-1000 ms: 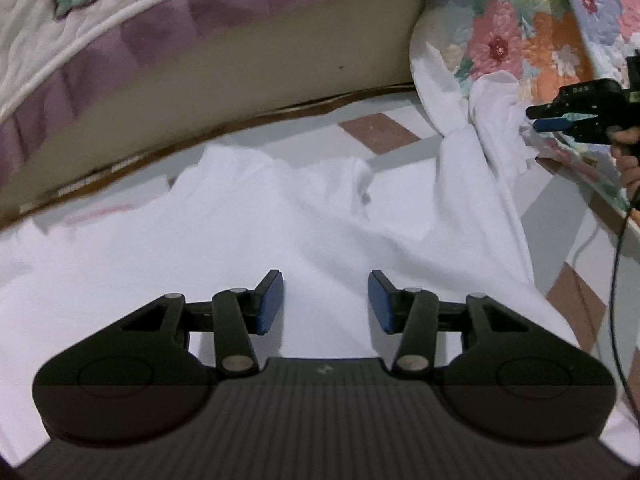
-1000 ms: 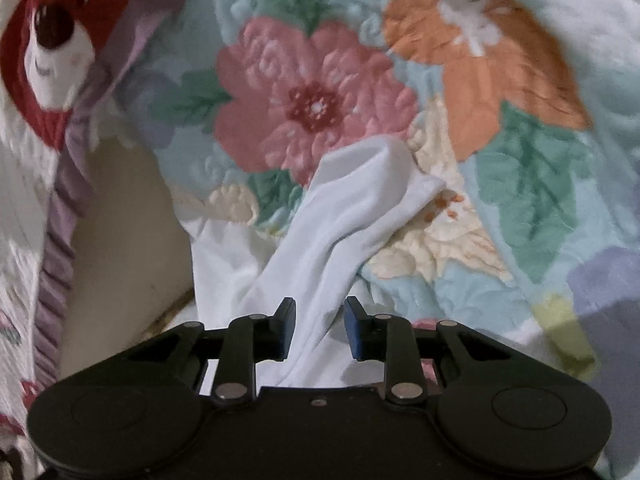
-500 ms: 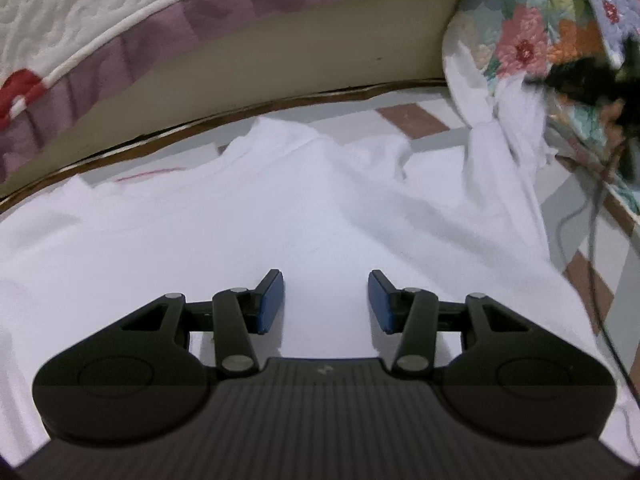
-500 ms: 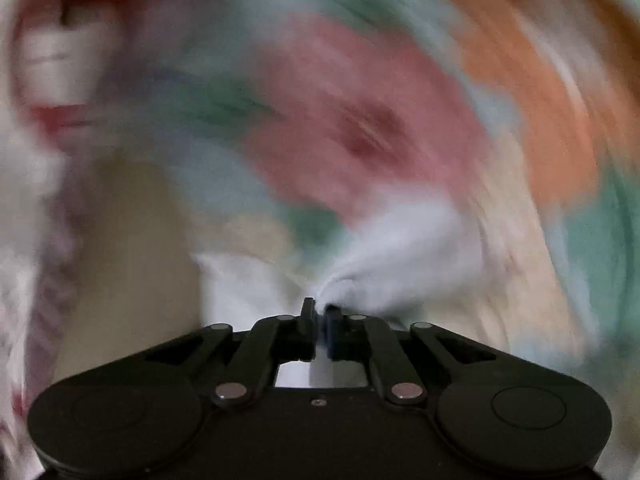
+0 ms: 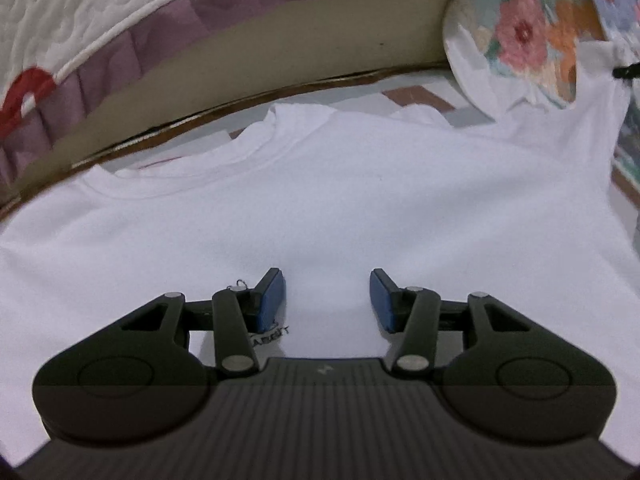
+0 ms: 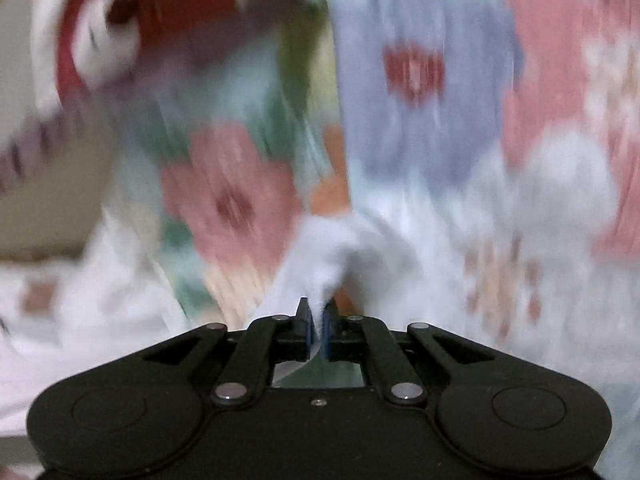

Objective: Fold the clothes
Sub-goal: 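Grasp the sleeve end with the right gripper and pull it outward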

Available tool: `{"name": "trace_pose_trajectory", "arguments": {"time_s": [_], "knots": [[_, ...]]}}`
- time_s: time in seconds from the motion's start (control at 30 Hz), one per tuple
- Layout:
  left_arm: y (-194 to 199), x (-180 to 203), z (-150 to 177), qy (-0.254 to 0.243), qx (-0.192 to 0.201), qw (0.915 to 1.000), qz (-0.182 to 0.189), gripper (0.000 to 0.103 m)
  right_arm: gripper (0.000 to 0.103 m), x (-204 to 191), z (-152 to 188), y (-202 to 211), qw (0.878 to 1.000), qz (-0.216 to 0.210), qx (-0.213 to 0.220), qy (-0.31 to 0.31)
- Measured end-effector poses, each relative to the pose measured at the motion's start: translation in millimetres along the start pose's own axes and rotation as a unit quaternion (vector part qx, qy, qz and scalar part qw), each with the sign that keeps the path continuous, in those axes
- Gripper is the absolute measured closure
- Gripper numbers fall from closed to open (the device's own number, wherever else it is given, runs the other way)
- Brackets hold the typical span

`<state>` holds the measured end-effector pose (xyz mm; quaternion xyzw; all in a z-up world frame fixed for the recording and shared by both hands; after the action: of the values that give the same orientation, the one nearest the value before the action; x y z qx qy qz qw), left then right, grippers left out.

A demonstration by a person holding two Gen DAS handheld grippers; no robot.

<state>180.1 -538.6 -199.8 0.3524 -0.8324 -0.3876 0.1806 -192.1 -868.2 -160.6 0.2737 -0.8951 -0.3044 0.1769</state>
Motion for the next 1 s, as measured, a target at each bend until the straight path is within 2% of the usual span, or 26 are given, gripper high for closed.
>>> {"name": "trace_pose_trajectory", "arguments": {"time_s": [0.13,0.23,0.3,0.37,0.4,0.47,0.57,0.67,0.7,0.73,0.77,0.83,0.87,0.9,0.93,1.0], "knots": [[7,-4,5,-0.001,-0.009,1.0000,0.003,0.054,0.096,5,42,-26,0.996,0.039,-0.074,-0.020],[12,-11,10,0.008,-0.014,0.9999,-0.002,0.054,0.095,17,56,-31,0.992,0.048,-0.099,-0.056],[14,-14,13,0.016,-0.015,0.9998,-0.001,0.054,0.094,27,58,-28,0.986,0.027,-0.111,-0.125],[16,-15,15,0.018,-0.016,0.9997,-0.004,0.054,0.087,40,61,-22,0.970,0.003,-0.119,-0.210],[16,-15,15,0.020,-0.017,0.9996,-0.007,0.053,0.078,44,60,-18,0.965,-0.003,-0.116,-0.236],[17,-15,16,0.023,-0.015,0.9996,-0.010,0.051,0.072,43,53,-4,0.974,0.004,-0.087,-0.211],[17,-11,16,0.018,-0.015,0.9996,-0.014,0.048,0.065,26,41,14,0.992,0.023,-0.052,-0.114],[16,-9,14,0.021,-0.015,0.9996,-0.012,0.044,0.057,18,33,11,0.995,0.005,-0.035,-0.089],[16,-9,14,0.022,-0.015,0.9996,-0.012,0.044,0.049,15,30,11,0.996,-0.001,-0.030,-0.080],[15,-8,13,0.023,-0.015,0.9996,-0.011,0.044,0.045,13,27,10,0.997,-0.007,-0.024,-0.072],[15,-8,13,0.021,-0.015,0.9996,-0.012,0.044,0.044,11,25,7,0.998,-0.007,-0.022,-0.064],[15,-8,14,0.019,-0.015,0.9996,-0.013,0.044,0.041,9,27,-13,0.998,0.019,-0.035,-0.048],[15,-8,15,0.018,-0.016,0.9996,-0.013,0.044,0.042,8,26,-20,0.998,0.025,-0.037,-0.038],[16,-8,15,0.017,-0.016,0.9997,-0.013,0.044,0.058,6,26,-28,0.998,0.031,-0.039,-0.027],[16,-8,16,0.015,-0.016,0.9997,-0.013,0.044,0.099,3,25,-32,0.999,0.033,-0.039,-0.012],[17,-9,17,0.013,-0.017,0.9997,-0.012,0.043,0.100,-7,18,-18,0.998,0.048,-0.007,0.035]]}}
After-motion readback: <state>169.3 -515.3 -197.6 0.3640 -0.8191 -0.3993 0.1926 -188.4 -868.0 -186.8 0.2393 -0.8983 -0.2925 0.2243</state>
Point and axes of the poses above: each gripper's, at about its wrist camera, not at the fingertips, and y roughly against the way its jaws point, x to its right, z to its underside, the point moved 5 cm from there along -y, roughly the way its jaws point, and after that the axes turned 1 degree about -x, right-handed, at the moved point
